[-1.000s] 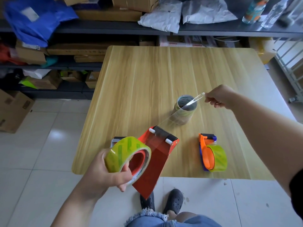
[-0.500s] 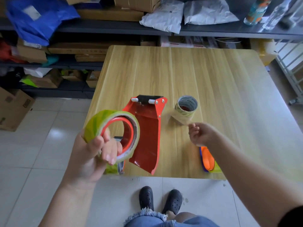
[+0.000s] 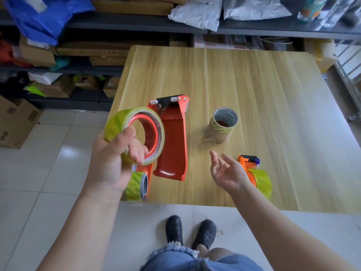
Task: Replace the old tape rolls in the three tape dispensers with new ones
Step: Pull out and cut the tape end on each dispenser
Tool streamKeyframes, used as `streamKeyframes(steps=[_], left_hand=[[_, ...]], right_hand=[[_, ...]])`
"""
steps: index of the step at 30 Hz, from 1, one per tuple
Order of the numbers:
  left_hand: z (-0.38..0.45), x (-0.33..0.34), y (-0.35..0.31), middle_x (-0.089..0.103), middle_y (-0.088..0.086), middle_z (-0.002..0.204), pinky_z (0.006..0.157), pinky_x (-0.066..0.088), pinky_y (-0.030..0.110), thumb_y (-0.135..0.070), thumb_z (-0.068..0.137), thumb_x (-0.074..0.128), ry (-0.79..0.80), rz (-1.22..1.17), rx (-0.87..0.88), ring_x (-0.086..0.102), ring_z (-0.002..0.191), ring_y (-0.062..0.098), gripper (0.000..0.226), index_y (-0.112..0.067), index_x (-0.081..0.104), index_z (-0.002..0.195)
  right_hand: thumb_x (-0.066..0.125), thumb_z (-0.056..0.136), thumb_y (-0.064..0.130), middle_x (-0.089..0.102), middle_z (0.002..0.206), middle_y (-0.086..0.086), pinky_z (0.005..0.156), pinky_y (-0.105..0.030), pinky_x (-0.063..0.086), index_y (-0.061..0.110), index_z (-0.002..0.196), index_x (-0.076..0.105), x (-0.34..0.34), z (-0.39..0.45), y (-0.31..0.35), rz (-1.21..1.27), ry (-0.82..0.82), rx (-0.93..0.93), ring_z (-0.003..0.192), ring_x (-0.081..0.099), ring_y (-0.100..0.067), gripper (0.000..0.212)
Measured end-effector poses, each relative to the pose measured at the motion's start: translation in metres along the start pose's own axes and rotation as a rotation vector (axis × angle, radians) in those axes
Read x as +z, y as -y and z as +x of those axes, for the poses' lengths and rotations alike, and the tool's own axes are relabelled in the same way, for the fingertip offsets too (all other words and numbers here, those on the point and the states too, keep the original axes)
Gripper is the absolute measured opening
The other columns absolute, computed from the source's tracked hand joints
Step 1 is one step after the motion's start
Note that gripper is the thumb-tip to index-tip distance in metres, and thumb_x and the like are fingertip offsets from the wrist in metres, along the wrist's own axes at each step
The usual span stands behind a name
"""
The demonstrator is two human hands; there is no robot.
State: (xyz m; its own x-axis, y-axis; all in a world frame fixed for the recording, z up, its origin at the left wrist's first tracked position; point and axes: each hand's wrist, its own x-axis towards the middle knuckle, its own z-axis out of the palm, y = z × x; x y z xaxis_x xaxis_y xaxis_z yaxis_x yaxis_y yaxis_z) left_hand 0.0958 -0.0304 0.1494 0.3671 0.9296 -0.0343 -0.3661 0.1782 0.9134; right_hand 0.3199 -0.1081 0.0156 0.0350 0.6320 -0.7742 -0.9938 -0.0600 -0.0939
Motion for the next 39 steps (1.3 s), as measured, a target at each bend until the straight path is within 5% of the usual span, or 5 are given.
streamKeyframes(steps=[9,14,18,27,39], left_hand=[[0.019,0.014,0.003,0.047,-0.009,0.034,0.049,0.047,0.019,-0.036,0.06,0.073,-0.068,0.015,0.016,0.047,0.034,0.007,0.027,-0.023,0.058,0.041],[0.022,0.016,0.007,0.047,-0.008,0.036,0.047,0.047,0.02,-0.04,0.058,0.082,-0.099,-0.027,-0.011,0.047,0.033,0.008,0.033,-0.022,0.058,0.044],[0.023,0.016,0.011,0.044,-0.008,0.034,0.046,0.047,0.019,-0.028,0.075,0.058,-0.168,-0.086,-0.039,0.044,0.032,0.009,0.034,-0.021,0.058,0.041],[0.026,-0.001,0.009,0.045,-0.007,0.036,0.047,0.047,0.02,-0.024,0.087,0.055,-0.196,-0.092,-0.04,0.044,0.034,0.01,0.038,-0.022,0.057,0.048],[0.002,0.001,0.033,0.049,-0.006,0.037,0.055,0.045,0.027,-0.033,0.086,0.057,-0.185,0.049,-0.055,0.048,0.038,0.012,0.029,-0.018,0.056,0.061]], right_hand=[[0.061,0.09,0.019,0.059,0.054,0.004,0.042,-0.013,0.046,0.016,0.085,0.058,-0.006,0.0,-0.021,-0.455,-0.093,-0.135,0.043,0.055,-0.003,0.007],[0.064,0.087,0.014,0.06,0.098,-0.003,0.08,-0.027,0.047,0.012,0.094,0.063,-0.01,0.003,-0.037,-0.21,-0.191,-0.231,0.091,0.058,-0.017,0.007],[0.06,0.09,0.012,0.065,0.092,0.0,0.093,-0.031,0.042,0.013,0.091,0.061,-0.009,-0.002,-0.048,-0.155,-0.155,-0.314,0.094,0.061,-0.014,0.002],[0.067,0.085,0.009,0.067,0.081,-0.003,0.082,-0.027,0.047,0.016,0.108,0.064,-0.019,-0.008,-0.068,-0.576,-0.124,-0.461,0.08,0.064,-0.013,0.025],[0.074,0.079,0.013,0.072,0.083,-0.006,0.069,-0.021,0.044,0.012,0.076,0.068,-0.037,-0.025,-0.108,-0.859,-0.321,-0.53,0.078,0.065,-0.012,0.007]])
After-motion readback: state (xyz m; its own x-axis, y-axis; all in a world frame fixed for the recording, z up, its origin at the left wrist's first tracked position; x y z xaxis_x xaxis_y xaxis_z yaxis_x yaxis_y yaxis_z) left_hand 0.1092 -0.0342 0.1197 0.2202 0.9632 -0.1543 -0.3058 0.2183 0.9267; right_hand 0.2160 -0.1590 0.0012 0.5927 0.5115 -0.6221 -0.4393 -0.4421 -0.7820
